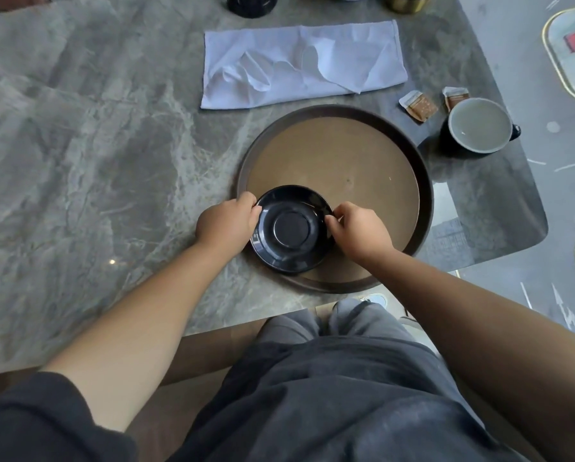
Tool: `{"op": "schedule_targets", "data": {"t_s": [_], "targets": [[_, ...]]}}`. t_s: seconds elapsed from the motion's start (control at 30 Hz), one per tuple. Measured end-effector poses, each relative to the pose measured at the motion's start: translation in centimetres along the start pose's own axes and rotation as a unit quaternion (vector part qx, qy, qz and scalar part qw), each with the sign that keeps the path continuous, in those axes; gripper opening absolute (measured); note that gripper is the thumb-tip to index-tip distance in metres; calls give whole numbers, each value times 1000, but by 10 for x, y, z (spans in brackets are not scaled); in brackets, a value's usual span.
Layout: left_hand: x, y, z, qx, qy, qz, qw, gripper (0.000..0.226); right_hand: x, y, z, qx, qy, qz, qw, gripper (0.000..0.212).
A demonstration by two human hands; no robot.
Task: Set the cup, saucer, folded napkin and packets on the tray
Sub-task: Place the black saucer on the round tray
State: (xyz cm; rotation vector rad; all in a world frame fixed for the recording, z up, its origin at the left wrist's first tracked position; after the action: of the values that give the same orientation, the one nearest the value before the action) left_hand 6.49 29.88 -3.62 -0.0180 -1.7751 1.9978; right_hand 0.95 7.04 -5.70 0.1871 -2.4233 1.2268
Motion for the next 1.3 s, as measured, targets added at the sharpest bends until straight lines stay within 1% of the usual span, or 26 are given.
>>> {"op": "schedule_targets", "data": {"t_s": [0.3, 0.47, 0.57, 0.63, 0.77, 0.97, 1.07, 1.17, 1.3], "targets": [[0, -1, 2, -7, 2, 15, 1000, 26, 0, 4, 3, -10, 6, -3, 1000, 28], [2, -6, 2, 24, -19, 22, 999, 28, 5, 0, 3, -29, 10, -3, 1000, 35], [2, -18, 5, 36, -30, 50, 998, 30, 12, -15, 7, -1, 7, 30, 1000, 39], [0, -29, 16, 39, 3, 79, 996, 29, 17, -31, 10, 30, -5, 77, 997, 39], [-19, -48, 65, 50, 108, 111, 987, 28, 28, -70, 25, 63, -20, 157, 985, 36], [-52, -63, 162, 43, 225, 120, 966, 39, 46, -123, 65, 106, -15, 229, 968, 42], [-64, -64, 202, 22, 262, 108, 959, 45, 51, -143, 88, 121, 8, 241, 963, 47], [-76, -59, 234, 12, 290, 81, 953, 51, 54, -160, 110, 116, 30, 249, 961, 51], [-96, -50, 262, 9, 286, 51, 957, 58, 48, -176, 135, 101, 32, 253, 962, 56]]}}
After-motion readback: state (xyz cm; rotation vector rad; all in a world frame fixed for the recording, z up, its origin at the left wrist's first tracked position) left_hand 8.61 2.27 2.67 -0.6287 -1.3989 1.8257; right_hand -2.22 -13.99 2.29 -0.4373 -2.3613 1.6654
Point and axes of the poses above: each hand's wrist, its own x-axis away from the middle knuckle, its own y-axis out of the palm, z = x × y, the point moved 4 cm from there along -x, towards the middle knuckle, and after that the axes turned 9 degrees about -z, right-handed, at the moved point
